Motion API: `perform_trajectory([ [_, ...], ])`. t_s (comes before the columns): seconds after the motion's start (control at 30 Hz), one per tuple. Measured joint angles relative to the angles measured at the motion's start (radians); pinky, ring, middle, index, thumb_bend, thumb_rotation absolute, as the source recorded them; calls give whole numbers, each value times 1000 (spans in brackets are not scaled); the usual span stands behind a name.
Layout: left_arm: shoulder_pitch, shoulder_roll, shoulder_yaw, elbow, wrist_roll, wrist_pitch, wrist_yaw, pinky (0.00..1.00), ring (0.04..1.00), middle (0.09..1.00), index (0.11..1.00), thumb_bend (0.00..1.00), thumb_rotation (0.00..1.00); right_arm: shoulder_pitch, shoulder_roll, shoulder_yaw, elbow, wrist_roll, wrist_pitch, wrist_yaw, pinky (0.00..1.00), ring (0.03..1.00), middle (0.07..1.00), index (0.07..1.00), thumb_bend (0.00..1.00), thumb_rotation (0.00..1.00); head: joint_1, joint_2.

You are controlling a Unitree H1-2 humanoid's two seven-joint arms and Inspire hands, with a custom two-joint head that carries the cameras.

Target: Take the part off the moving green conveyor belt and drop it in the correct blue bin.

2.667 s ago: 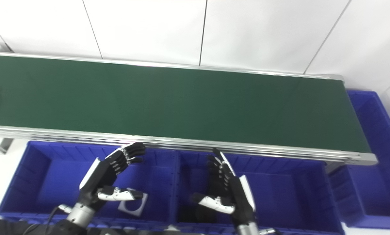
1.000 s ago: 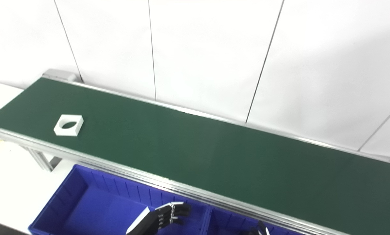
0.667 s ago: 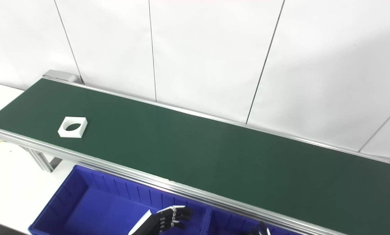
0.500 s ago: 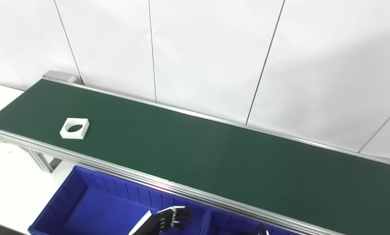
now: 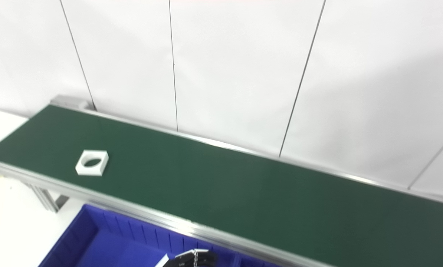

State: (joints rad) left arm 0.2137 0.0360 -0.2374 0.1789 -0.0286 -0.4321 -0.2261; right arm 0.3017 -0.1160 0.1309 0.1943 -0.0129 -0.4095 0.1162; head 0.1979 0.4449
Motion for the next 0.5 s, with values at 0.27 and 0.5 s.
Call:
perform_trajectory([
  [0.27, -9, -10, 36, -176, -51, -3, -37, 669, 762, 780, 747, 999, 240, -13, 5, 0, 9, -10, 0, -5, 908, 895, 894, 981, 822, 167, -20, -5],
  [0.5, -70, 22, 56, -260, -45, -3, -34, 674, 751, 776, 744, 1000, 276, -19, 13, 0, 16, -10, 0, -5, 897, 885, 885, 975, 832, 173, -25, -9],
])
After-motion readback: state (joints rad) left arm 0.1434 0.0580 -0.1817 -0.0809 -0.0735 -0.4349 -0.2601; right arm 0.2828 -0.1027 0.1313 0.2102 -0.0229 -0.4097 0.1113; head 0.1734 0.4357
